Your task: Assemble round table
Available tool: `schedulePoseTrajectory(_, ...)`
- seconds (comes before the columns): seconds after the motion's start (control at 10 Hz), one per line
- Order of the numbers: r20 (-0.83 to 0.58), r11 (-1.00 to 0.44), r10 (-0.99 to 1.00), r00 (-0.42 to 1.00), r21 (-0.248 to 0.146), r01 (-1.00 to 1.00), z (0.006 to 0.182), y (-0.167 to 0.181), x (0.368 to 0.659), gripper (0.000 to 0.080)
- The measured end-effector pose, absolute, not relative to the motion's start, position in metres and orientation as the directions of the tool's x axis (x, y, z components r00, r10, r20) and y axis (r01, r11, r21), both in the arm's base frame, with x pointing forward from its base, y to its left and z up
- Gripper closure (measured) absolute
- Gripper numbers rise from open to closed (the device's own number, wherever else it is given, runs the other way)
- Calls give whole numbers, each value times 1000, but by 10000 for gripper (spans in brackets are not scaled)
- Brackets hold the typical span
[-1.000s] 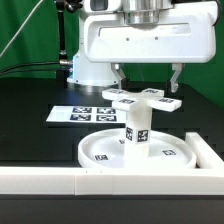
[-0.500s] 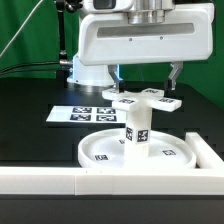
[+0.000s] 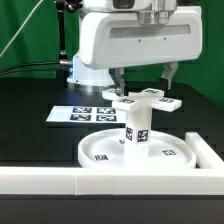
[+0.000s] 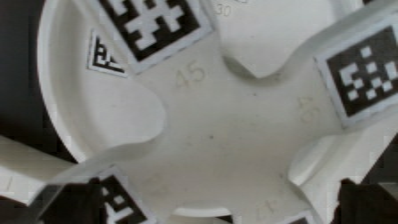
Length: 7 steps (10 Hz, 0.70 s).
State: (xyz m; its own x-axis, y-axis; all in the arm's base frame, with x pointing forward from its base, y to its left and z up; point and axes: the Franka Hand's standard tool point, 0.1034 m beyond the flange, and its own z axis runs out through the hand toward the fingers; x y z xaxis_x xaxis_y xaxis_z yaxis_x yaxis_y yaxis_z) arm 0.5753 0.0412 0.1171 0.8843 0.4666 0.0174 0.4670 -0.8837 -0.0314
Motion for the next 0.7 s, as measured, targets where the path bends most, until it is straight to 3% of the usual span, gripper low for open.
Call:
schedulePoseTrajectory(0.4,7,-627,779,627,21,779,124,42,579,151)
schedulePoseTrajectory(0.7,4,-500,866,500,25,865,124,41,579,151)
